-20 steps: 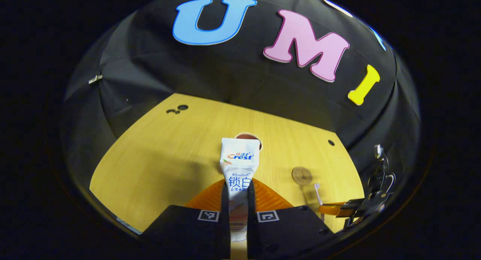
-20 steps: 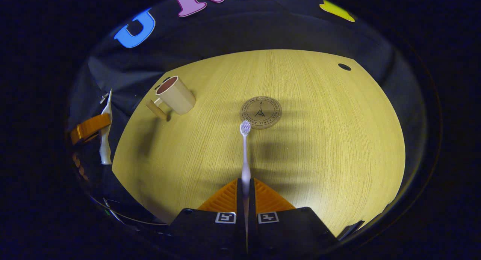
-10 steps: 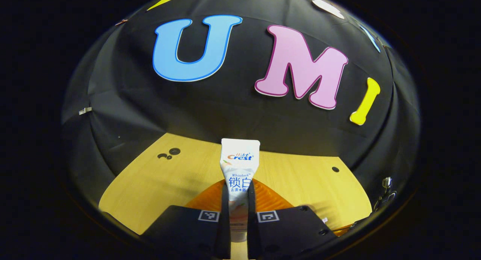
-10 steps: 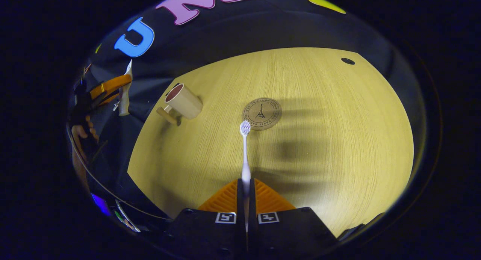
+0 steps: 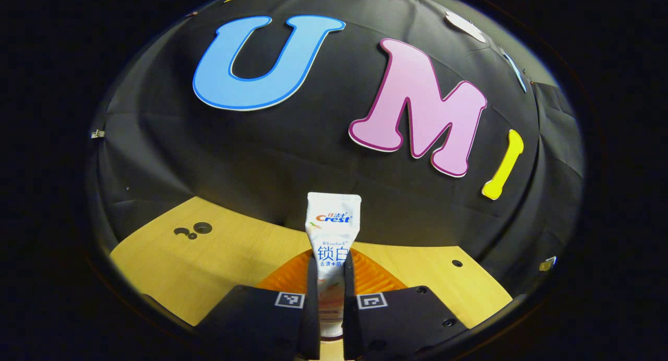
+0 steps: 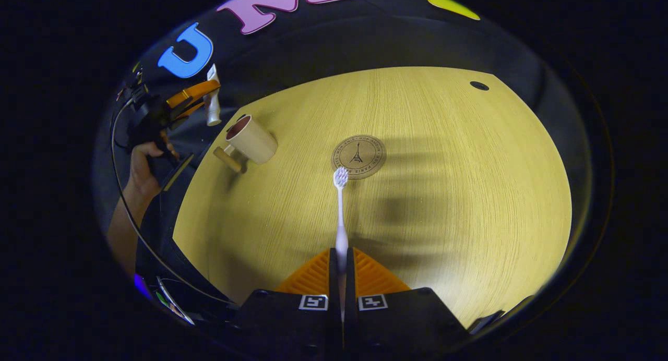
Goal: Put the toothbrush and toothpaste on the desktop into the cup, then pick up the cup and place it on the coaster on the desktop.
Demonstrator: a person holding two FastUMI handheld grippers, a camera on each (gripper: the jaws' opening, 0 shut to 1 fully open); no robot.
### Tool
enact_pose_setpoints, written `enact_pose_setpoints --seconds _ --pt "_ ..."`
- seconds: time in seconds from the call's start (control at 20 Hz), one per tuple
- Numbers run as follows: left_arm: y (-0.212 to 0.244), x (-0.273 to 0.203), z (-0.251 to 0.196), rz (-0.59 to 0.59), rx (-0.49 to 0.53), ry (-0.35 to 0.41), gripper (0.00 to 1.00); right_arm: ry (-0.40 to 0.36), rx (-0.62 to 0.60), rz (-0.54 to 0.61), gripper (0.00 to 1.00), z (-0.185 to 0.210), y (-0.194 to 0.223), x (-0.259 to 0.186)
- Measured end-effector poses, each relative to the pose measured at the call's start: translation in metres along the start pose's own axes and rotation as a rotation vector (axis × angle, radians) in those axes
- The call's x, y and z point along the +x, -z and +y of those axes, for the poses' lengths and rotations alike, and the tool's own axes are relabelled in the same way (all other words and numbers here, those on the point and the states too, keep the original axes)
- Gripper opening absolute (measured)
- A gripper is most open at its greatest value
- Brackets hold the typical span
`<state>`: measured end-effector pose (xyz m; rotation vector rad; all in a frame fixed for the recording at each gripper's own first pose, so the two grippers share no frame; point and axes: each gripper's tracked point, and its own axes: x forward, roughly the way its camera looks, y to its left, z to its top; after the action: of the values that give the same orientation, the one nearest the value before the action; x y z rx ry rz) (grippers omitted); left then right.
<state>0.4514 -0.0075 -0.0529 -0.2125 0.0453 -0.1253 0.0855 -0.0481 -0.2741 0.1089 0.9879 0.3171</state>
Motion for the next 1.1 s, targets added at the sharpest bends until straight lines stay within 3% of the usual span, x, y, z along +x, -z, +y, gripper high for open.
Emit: enact_pose_setpoints --seconds 0.3,0.35,0.4,0.75,0.85,1.0,1.1 --pt "0.035 0.020 0.003 -0.011 0.043 0.013 0.22 0.002 0.010 0.018 0.06 -0.002 0.010 0.007" --pt "0.041 0.022 0.005 -0.008 0.043 0.003 0.17 0.005 0.014 0.020 0.06 -0.003 0.011 0.008" --pt "0.046 0.023 0.007 -0.005 0.044 -0.006 0.23 0.010 0.013 0.017 0.06 -0.003 0.010 0.006" --pt "0.073 0.014 0.008 0.028 0.149 -0.020 0.29 0.016 0.036 -0.005 0.06 -0.004 0.003 0.009" --pt "0.075 0.009 0.010 0.035 0.154 -0.020 0.37 0.012 0.036 -0.013 0.06 0.000 -0.001 0.010" --pt "0.074 -0.004 0.014 0.038 0.160 -0.037 0.59 0.000 0.027 -0.035 0.06 0.009 -0.010 0.012" --pt "0.067 -0.017 0.017 0.029 0.153 -0.048 0.65 -0.011 0.017 -0.060 0.06 0.018 -0.020 0.009"
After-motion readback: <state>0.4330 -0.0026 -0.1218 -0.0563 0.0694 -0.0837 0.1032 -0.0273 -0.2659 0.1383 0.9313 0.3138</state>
